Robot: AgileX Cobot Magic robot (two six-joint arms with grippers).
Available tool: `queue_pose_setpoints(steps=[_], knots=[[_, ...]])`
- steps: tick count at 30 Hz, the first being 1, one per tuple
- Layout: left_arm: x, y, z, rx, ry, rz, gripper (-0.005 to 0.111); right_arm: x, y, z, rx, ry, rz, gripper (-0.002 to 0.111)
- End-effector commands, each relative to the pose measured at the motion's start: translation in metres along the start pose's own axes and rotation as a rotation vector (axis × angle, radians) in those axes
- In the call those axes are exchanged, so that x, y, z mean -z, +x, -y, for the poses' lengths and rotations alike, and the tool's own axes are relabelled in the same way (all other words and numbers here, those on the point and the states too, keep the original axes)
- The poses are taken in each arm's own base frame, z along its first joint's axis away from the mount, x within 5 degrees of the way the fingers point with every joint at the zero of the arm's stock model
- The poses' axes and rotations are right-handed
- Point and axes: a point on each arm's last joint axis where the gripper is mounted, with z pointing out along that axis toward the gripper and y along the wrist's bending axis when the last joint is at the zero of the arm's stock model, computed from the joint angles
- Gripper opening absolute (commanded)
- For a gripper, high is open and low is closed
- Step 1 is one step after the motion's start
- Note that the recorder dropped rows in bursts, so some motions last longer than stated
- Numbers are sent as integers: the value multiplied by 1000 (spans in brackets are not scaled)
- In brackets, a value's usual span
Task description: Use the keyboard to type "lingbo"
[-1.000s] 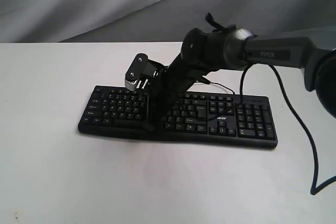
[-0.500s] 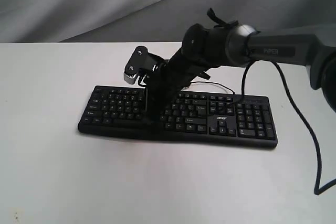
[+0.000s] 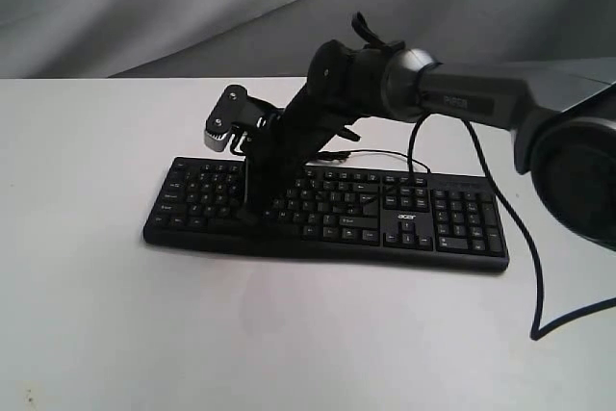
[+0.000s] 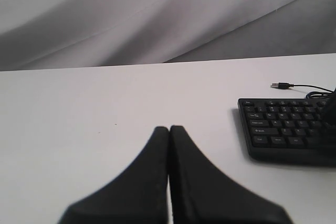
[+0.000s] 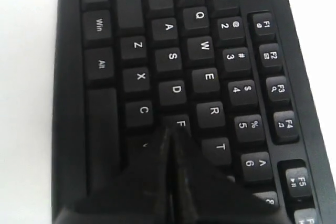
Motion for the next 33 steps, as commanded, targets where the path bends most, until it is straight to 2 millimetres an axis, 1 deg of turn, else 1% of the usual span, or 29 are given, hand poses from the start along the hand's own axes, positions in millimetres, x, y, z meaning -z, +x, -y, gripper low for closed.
queue_pose_setpoints(steps=[1, 7, 18, 23, 28, 33], knots=[[0, 1, 0, 6, 1, 6, 1, 4, -4, 3, 8, 31, 15, 0], [0, 1, 0, 6, 1, 6, 1, -3, 0, 5, 9, 43, 6, 0], [0, 1, 0, 6, 1, 6, 1, -2, 0, 5, 13, 44, 1, 0], [0, 1, 0, 6, 1, 6, 1, -9, 5, 5, 1, 30, -22, 0], [0, 1, 0, 6, 1, 6, 1, -6, 4, 5, 7, 34, -21, 0], [0, 1, 0, 6, 1, 6, 1, 14, -5, 0, 25, 9, -31, 0]])
